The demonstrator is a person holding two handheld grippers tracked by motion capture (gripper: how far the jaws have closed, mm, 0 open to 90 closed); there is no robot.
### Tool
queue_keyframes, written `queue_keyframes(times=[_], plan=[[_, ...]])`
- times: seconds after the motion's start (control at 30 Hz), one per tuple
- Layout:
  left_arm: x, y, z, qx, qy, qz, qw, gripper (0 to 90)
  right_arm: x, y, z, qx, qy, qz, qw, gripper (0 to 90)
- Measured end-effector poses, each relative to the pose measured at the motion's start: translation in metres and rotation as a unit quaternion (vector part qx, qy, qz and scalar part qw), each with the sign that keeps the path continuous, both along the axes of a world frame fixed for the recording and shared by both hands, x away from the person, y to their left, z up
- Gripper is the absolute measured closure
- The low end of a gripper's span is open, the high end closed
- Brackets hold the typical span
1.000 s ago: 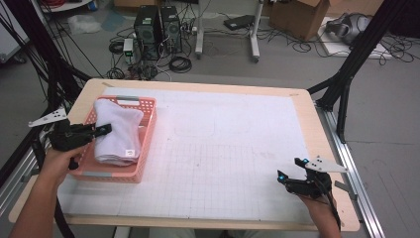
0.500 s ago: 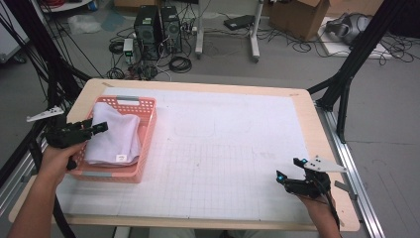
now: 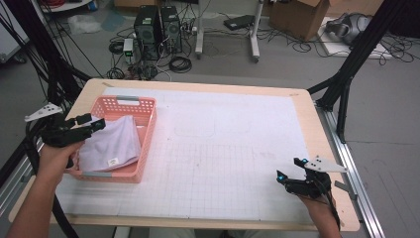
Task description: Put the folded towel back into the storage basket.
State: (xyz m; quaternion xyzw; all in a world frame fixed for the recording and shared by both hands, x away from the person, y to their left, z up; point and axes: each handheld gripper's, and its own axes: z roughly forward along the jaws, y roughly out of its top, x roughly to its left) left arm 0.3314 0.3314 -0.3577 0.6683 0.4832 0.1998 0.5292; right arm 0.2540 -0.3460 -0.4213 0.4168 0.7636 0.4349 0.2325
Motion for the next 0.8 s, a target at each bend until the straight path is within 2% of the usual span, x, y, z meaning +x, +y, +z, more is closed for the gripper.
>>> queue_keyframes(times=[0.1, 0.17, 0.23, 0.3, 0.47, 0.5, 0.6, 0.7, 0.8], plan=[[0.002, -0.005, -0.007, 0.018, 0.024, -0.001, 0.9996, 29.7, 0.0, -0.001, 0.0, 0.002, -0.001, -0.002, 1.0, 17.6], [0.005, -0.009, -0.01, 0.038, 0.038, -0.002, 0.9986, 29.8, -0.001, -0.002, 0.0, 0.002, 0.001, -0.004, 1.0, 17.5], [0.008, -0.013, -0.012, 0.051, 0.044, -0.001, 0.9977, 29.9, 0.0, -0.001, 0.0, 0.0, 0.0, -0.002, 1.0, 17.6], [0.009, -0.015, -0.014, 0.053, 0.043, 0.002, 0.9977, 29.7, 0.0, 0.0, 0.0, 0.0, -0.001, -0.001, 1.0, 17.6], [0.017, -0.021, -0.021, 0.082, 0.059, 0.03, 0.9944, 29.2, -0.001, 0.0, 0.002, 0.002, -0.005, -0.003, 1.0, 17.6], [0.017, -0.021, -0.021, 0.082, 0.059, 0.03, 0.9944, 29.3, -0.001, 0.0, 0.001, 0.001, -0.005, -0.002, 1.0, 17.6], [0.023, -0.027, -0.024, 0.116, 0.077, 0.039, 0.9895, 30.2, -0.001, -0.002, 0.001, 0.0, -0.005, -0.002, 1.0, 17.6], [0.025, -0.03, -0.027, 0.126, 0.085, 0.04, 0.9876, 30.3, -0.001, -0.002, 0.001, 0.002, -0.005, -0.003, 1.0, 17.6], [0.025, -0.03, -0.027, 0.128, 0.088, 0.04, 0.987, 30.2, 0.0, -0.001, 0.001, 0.001, -0.003, -0.002, 1.0, 17.6]])
